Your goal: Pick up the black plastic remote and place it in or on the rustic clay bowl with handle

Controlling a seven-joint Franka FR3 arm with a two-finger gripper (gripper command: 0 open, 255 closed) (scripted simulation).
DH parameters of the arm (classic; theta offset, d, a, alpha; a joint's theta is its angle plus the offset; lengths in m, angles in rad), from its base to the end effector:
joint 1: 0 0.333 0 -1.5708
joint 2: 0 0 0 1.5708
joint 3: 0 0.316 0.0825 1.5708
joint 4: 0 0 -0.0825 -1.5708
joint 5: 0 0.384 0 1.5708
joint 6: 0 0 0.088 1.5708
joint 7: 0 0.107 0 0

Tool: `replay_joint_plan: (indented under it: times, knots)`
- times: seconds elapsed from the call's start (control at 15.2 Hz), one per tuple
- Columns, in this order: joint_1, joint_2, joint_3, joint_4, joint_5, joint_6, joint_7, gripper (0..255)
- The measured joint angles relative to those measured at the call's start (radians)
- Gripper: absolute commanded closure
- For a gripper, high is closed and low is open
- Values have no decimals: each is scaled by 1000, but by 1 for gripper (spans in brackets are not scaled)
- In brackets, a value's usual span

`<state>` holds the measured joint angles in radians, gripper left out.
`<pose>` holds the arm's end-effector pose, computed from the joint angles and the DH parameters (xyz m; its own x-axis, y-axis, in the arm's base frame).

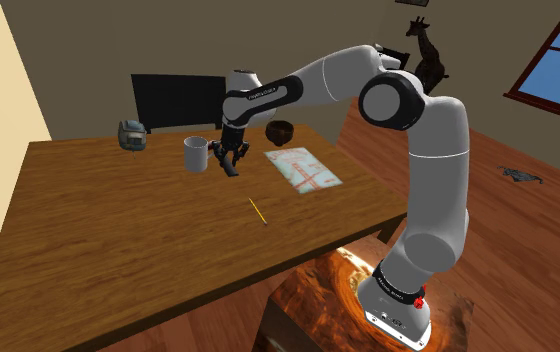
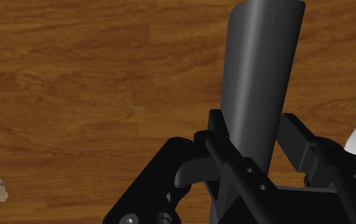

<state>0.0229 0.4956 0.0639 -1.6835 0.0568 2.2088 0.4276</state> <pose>0.6740 0.0559 0.3163 0.9280 -0.3726 -0.0058 -0.3718 -0.9247 -0.0819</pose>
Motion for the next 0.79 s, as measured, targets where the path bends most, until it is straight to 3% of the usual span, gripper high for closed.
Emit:
replay_joint_plan:
  times: [0.79]
  knots:
    - [-1,-49,1,47,0,-100,5,255]
